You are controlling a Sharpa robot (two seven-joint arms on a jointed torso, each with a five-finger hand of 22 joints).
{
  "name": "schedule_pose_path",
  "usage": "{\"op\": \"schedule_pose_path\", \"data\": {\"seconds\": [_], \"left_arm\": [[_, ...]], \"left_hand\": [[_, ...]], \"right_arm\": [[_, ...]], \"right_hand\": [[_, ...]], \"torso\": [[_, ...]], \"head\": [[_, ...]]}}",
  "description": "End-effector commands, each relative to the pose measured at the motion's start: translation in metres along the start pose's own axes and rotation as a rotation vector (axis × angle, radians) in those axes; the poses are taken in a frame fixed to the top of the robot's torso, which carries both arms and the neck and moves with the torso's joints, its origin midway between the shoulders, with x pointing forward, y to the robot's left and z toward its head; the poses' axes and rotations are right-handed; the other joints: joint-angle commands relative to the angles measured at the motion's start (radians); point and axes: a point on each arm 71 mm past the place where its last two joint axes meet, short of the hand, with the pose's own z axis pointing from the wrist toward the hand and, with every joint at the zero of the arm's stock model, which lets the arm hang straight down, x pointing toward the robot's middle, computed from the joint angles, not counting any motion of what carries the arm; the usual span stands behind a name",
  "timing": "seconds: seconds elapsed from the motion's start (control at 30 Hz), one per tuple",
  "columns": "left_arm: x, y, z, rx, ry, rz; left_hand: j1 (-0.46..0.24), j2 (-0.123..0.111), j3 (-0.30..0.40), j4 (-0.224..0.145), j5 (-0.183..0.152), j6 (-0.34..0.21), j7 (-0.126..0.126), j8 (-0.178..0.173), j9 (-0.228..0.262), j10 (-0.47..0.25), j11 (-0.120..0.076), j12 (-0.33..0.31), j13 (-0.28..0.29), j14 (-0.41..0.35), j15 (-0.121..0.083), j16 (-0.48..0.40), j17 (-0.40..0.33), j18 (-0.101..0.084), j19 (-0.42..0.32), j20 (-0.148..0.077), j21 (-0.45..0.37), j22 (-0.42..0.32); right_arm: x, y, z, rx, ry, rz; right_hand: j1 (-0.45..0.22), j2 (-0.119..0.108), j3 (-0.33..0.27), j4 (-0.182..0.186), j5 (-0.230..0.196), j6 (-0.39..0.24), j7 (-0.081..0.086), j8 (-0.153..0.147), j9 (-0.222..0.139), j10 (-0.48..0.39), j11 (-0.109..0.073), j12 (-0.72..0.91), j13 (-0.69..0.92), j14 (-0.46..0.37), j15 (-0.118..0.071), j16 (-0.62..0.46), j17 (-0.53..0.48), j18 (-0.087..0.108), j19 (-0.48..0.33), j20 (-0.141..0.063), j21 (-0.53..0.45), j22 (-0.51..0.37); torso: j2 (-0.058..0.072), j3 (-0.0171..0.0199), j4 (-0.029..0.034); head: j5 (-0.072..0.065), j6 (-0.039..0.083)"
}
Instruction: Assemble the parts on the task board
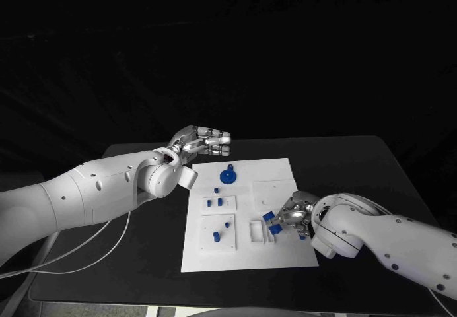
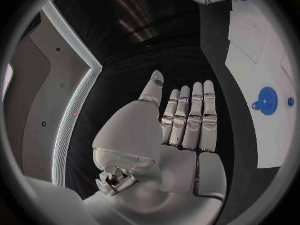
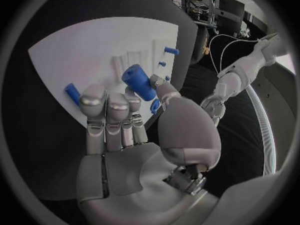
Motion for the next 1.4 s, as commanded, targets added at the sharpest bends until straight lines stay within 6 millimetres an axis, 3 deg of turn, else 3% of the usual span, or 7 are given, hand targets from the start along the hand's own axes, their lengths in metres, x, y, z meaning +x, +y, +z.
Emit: {"op": "schedule_pose_path", "data": {"seconds": [0.03, 0.7, 1.17, 1.23, 1.4], "left_arm": [[0.003, -0.001, 0.001, 0.005, 0.019, -0.008], [0.005, -0.001, 0.001, 0.005, 0.032, -0.013], [0.007, -0.001, 0.002, 0.008, 0.043, -0.018], [0.007, -0.001, 0.002, 0.008, 0.045, -0.019], [0.006, -0.001, 0.001, 0.007, 0.045, -0.019]], "left_hand": [[-0.003, -0.002, 0.005, 0.003, 0.004, -0.001, 0.003, 0.004, -0.001, -0.007, 0.000, -0.005, 0.000, 0.000, 0.009, -0.001, 0.001, -0.004, 0.008, 0.000, 0.003, -0.001], [-0.007, -0.001, 0.007, 0.007, 0.004, -0.001, 0.005, 0.004, -0.001, -0.012, 0.001, -0.004, 0.000, -0.001, 0.009, 0.000, 0.001, -0.004, 0.008, 0.001, 0.005, -0.007], [-0.009, 0.001, 0.007, 0.011, 0.005, -0.002, 0.004, 0.003, -0.001, -0.015, 0.002, -0.005, 0.000, 0.002, 0.009, -0.001, 0.002, -0.004, 0.010, 0.000, 0.006, -0.008], [-0.010, 0.002, 0.007, 0.011, 0.005, -0.002, 0.005, 0.003, -0.001, -0.016, 0.002, -0.005, 0.000, 0.002, 0.009, -0.001, 0.002, -0.004, 0.010, 0.000, 0.006, -0.009], [-0.010, 0.002, 0.007, 0.012, 0.005, -0.002, 0.005, 0.003, -0.001, -0.017, 0.002, -0.005, 0.000, 0.002, 0.009, 0.000, 0.002, -0.004, 0.010, 0.000, 0.006, -0.009]], "right_arm": [[0.003, 0.004, 0.001, -0.009, 0.031, 0.018], [0.027, 0.013, 0.021, 0.012, 0.023, -0.168], [0.033, 0.021, 0.024, -0.006, 0.019, -0.205], [0.034, 0.020, 0.024, -0.004, 0.024, -0.211], [0.035, 0.019, 0.025, -0.002, 0.019, -0.227]], "right_hand": [[0.009, 0.005, -0.004, 0.005, -0.007, 0.020, -0.009, -0.001, 0.001, -0.003, -0.002, 0.000, -0.001, -0.003, -0.007, -0.004, -0.001, -0.001, 0.055, -0.005, 0.000, 0.100], [0.003, 0.008, -0.018, 0.056, -0.079, 0.026, -0.013, -0.001, 0.001, -0.003, -0.003, -0.021, -0.019, -0.003, -0.008, -0.013, -0.001, -0.003, 0.054, -0.007, -0.012, 0.098], [-0.011, -0.010, -0.028, 0.155, -0.188, 0.033, -0.014, -0.001, 0.005, 0.003, -0.003, -0.021, -0.023, -0.002, -0.007, -0.017, 0.001, -0.004, 0.055, -0.007, -0.014, 0.099], [-0.024, -0.020, -0.025, 0.189, -0.212, 0.031, -0.014, -0.001, 0.006, 0.001, -0.002, -0.025, -0.026, -0.002, -0.006, -0.019, 0.000, -0.004, 0.055, -0.006, -0.013, 0.099], [-0.033, -0.020, -0.020, 0.218, -0.223, 0.035, -0.014, 0.000, 0.010, 0.004, -0.002, -0.020, -0.024, -0.002, -0.007, -0.018, 0.002, -0.004, 0.055, -0.006, -0.012, 0.099]], "torso": [[0.000, -0.0008, -0.0010], [0.000, 0.0014, 0.0007], [0.000, 0.0007, 0.0010], [0.000, 0.0004, 0.0013], [0.000, 0.0008, 0.0000]], "head": [[0.002, -0.002], [0.006, -0.007], [0.009, -0.008], [0.010, -0.009], [0.010, -0.010]]}}
